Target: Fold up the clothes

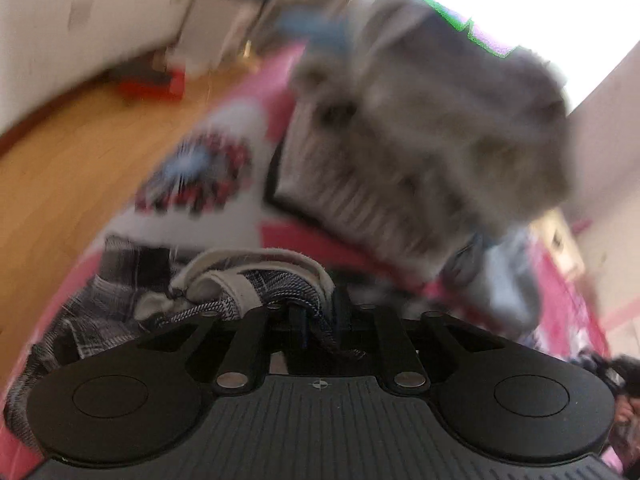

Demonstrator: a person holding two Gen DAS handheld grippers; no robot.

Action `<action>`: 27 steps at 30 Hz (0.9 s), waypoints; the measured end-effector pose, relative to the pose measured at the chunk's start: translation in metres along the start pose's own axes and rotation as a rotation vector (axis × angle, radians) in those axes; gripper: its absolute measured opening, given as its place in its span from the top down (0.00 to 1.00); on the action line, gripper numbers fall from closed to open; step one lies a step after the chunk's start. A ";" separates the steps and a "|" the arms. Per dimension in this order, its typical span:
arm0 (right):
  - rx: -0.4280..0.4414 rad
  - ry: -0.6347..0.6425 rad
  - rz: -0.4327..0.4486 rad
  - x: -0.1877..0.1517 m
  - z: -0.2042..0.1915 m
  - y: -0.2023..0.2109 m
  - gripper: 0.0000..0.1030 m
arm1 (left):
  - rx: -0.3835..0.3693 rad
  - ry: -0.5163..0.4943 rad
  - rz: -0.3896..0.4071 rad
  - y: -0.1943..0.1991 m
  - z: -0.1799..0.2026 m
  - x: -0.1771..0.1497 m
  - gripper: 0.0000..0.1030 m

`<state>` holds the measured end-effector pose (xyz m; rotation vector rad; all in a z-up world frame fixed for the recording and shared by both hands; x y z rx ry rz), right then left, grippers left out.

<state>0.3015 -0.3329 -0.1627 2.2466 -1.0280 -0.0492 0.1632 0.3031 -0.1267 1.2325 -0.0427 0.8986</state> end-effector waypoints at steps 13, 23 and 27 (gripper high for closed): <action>0.079 0.026 0.010 -0.015 -0.025 -0.009 0.45 | -0.279 0.503 -0.049 -0.030 -0.033 0.027 0.63; 0.157 0.096 -0.098 -0.036 -0.042 0.014 0.41 | -0.370 0.592 -0.183 -0.011 -0.033 0.042 0.38; 0.115 0.114 -0.149 -0.050 -0.044 0.007 0.40 | -0.398 0.559 -0.167 0.000 -0.036 0.059 0.27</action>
Point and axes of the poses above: each gripper's, at about its wrist camera, not at the fingertips, and y roughly against the way its jaws point, z to its right, x to its top, the point moved 7 cm from there along -y, roughly the way its jaws point, and after that the axes turned 12 degrees about x, right-handed, at the moved point
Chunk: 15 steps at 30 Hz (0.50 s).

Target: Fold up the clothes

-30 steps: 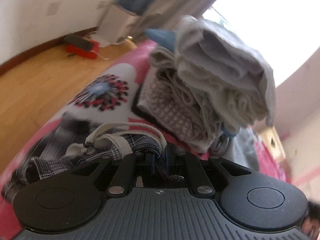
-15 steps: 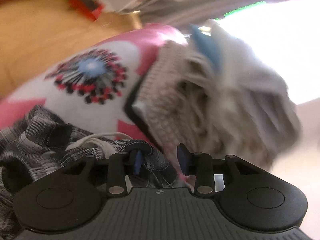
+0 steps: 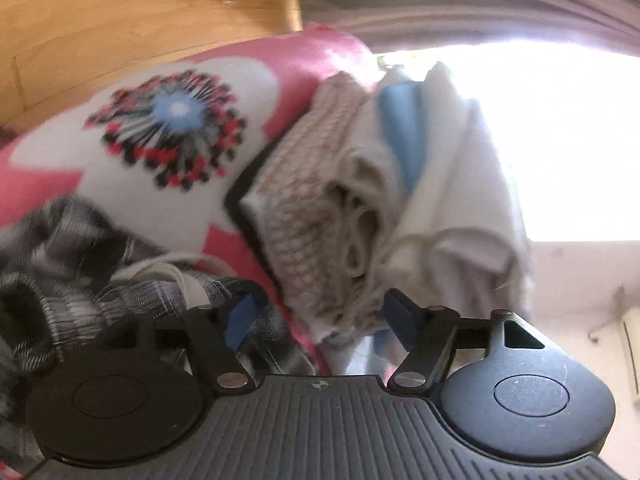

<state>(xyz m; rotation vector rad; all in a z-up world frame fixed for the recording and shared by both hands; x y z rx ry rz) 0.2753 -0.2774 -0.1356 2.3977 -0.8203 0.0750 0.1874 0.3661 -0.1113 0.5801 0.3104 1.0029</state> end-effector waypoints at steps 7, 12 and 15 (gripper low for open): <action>0.185 0.033 -0.099 -0.065 -0.040 0.017 0.40 | 0.075 -0.080 0.164 0.044 0.003 0.001 0.19; 0.308 -0.101 -0.192 -0.149 -0.037 0.055 0.40 | 0.161 -0.285 0.236 0.097 0.000 -0.040 0.19; 0.348 -0.194 -0.216 -0.195 -0.022 0.064 0.38 | 0.232 -0.337 0.230 0.119 -0.026 -0.079 0.18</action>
Point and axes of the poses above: each gripper's, at about its wrist camera, not at the fingertips, and y roughly against the way its jaws point, z to its right, x to its top, the point moved 7 cm from there along -y, roughly the way its jaws point, and after that the axes turned 12 degrees about x, right-handed, at the moved point
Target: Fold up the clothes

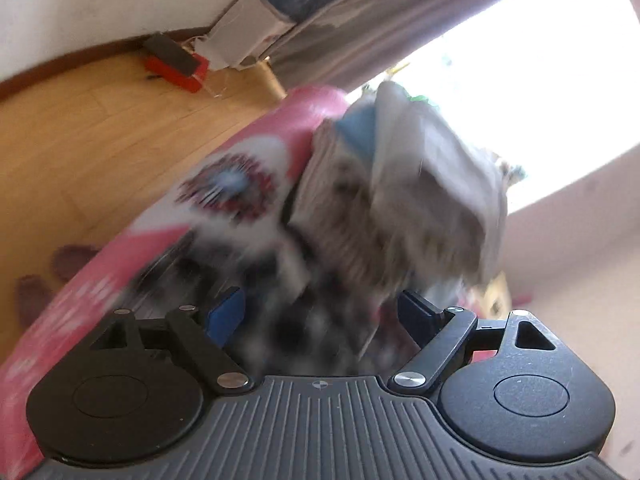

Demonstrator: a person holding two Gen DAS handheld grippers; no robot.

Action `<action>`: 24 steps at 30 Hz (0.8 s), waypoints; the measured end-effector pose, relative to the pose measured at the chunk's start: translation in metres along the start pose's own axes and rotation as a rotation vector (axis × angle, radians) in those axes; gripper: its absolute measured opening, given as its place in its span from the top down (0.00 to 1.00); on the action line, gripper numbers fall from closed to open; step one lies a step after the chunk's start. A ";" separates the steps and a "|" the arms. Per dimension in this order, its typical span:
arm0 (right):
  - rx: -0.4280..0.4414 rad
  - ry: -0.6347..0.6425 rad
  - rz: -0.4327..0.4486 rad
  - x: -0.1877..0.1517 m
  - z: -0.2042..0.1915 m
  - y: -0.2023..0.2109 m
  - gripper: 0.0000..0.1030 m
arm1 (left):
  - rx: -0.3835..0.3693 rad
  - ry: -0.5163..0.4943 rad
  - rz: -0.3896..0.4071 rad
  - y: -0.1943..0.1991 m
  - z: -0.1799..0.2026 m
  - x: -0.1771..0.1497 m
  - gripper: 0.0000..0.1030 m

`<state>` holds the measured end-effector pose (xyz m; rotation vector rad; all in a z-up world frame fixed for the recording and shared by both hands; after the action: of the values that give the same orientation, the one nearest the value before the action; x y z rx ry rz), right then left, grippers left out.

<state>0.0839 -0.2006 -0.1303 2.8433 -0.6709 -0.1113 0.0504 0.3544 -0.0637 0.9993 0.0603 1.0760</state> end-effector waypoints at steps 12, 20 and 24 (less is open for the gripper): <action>0.063 -0.078 0.191 0.008 0.048 -0.020 0.40 | 0.042 0.060 -0.021 -0.028 -0.050 -0.073 0.18; 0.001 -0.180 0.256 -0.005 0.051 -0.017 0.41 | 0.068 0.102 0.045 -0.059 -0.050 -0.058 0.20; -0.025 -0.247 0.274 -0.005 0.063 -0.025 0.40 | 0.057 0.079 0.044 -0.056 -0.050 -0.064 0.23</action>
<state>0.0828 -0.1892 -0.1970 2.7061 -1.0921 -0.4265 0.0324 0.3325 -0.1579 1.0130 0.1341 1.1587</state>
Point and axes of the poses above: each gripper's, at about its wrist camera, not at the fingertips, and y roughly against the way its jaws point, z to its right, x to its top, the point moved 7 cm from there along -y, roughly the way its jaws point, and after that the axes turned 12 degrees about x, right-handed, at the moved point
